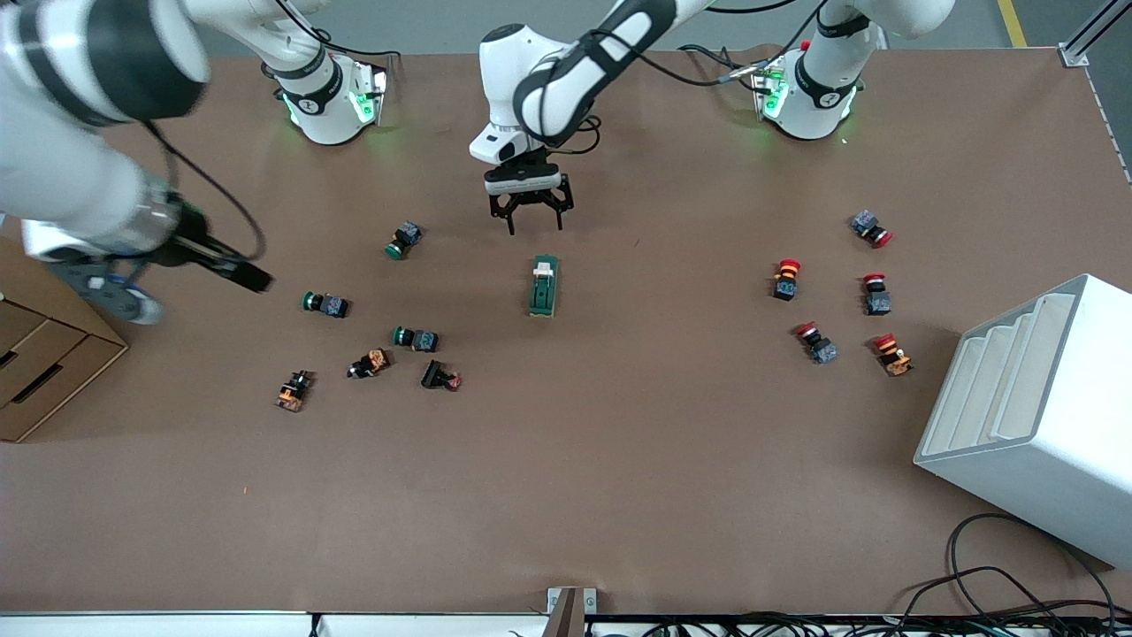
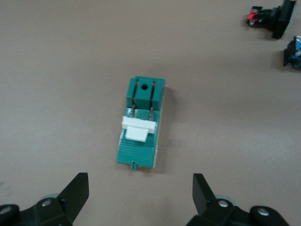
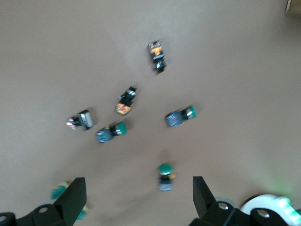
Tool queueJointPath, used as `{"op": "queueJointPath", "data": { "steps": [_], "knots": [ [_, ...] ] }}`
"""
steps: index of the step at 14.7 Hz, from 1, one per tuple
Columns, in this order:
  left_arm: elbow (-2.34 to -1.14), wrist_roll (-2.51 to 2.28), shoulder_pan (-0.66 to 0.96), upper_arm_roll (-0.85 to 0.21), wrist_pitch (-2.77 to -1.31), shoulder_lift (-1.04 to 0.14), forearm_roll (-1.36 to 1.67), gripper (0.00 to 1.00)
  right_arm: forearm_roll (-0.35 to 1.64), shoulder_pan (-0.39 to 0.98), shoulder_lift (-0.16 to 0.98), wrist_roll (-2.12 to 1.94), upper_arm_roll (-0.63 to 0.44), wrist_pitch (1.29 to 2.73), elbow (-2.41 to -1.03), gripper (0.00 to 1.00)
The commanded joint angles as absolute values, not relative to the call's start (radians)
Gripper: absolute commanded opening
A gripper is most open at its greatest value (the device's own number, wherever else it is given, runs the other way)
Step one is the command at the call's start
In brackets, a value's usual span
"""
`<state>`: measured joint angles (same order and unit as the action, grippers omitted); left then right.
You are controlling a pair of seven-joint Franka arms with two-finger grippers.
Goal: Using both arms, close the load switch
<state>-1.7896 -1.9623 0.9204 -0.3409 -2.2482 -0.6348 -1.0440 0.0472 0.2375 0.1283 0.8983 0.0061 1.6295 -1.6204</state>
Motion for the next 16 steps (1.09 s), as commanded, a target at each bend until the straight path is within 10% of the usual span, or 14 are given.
{"op": "queueJointPath", "data": {
  "steps": [1, 16],
  "knots": [
    [-1.818, -2.07, 0.939, -0.336, -2.255, -0.673, -1.217, 0.98, 0.069, 0.339, 0.187, 1.162, -0.003, 1.693, -1.621, 1.0],
    [-1.922, -2.428, 0.934, -0.327, -2.192, -0.729, -1.728, 0.97, 0.129, 0.624, 0.477, 1.937, -0.003, 2.138, -1.703, 1.0]
  ]
}}
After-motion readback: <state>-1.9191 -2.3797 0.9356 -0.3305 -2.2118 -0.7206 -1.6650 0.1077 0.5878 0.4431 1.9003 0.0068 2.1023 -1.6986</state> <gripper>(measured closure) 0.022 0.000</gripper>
